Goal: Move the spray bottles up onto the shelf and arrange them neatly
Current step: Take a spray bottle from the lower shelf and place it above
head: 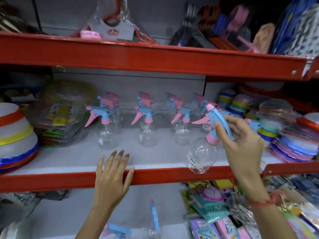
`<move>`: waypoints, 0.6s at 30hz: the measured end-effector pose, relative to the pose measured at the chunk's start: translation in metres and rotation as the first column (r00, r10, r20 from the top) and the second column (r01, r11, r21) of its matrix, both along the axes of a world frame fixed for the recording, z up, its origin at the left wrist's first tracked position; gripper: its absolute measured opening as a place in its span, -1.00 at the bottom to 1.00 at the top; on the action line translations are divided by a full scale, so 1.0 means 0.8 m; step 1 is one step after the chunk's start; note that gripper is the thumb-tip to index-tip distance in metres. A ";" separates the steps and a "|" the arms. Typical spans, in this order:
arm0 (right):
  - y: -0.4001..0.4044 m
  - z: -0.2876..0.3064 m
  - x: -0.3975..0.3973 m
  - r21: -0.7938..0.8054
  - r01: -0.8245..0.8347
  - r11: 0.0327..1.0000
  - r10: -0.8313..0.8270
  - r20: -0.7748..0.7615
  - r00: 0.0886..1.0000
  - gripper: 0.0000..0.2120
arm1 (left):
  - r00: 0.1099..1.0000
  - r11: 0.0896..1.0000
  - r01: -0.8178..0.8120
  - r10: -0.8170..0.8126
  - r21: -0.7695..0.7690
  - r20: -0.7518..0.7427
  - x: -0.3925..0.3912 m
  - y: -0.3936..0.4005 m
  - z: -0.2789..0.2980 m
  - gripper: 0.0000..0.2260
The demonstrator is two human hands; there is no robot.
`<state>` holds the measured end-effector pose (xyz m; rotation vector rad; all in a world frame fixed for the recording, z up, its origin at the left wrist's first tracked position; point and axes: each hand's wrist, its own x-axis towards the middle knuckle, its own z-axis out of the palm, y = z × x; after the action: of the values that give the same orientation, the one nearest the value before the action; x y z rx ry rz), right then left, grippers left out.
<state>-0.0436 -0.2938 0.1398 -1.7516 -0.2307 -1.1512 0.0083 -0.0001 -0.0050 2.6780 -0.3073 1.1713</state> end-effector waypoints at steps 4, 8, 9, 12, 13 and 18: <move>-0.005 0.002 0.060 -0.064 0.081 0.995 -0.085 -0.074 0.994 -0.85 | 1.000 1.000 0.007 -0.007 -0.004 -0.017 0.000 0.001 0.002 -0.52; -0.006 -0.009 0.101 -0.223 0.193 0.955 -0.222 -0.113 0.968 -0.79 | 0.999 1.000 0.005 -0.005 -0.009 -0.031 -0.001 0.000 0.002 -0.52; -0.007 -0.012 0.108 -0.247 0.201 0.948 -0.234 -0.114 0.966 -0.78 | 0.999 1.000 0.004 -0.005 -0.011 -0.033 -0.002 0.000 0.003 -0.52; -0.011 -0.021 0.122 -0.314 0.223 0.923 -0.279 -0.147 0.949 -0.77 | 0.999 1.000 0.008 -0.009 -0.014 -0.038 -0.002 0.000 0.003 -0.53; -0.012 -0.023 0.125 -0.340 0.235 0.910 -0.301 -0.155 0.941 -0.76 | 0.999 1.000 0.009 -0.010 -0.016 -0.040 -0.002 0.000 0.003 -0.53; -0.020 -0.029 0.134 -0.279 0.224 0.934 -0.285 -0.199 0.938 -0.73 | 0.999 1.000 0.008 -0.009 -0.019 -0.044 -0.002 0.000 0.003 -0.53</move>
<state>0.0638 -0.3099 0.1169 -2.1784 -0.0003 -1.1185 0.0069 0.0002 -0.0029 2.6795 -0.2982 1.1056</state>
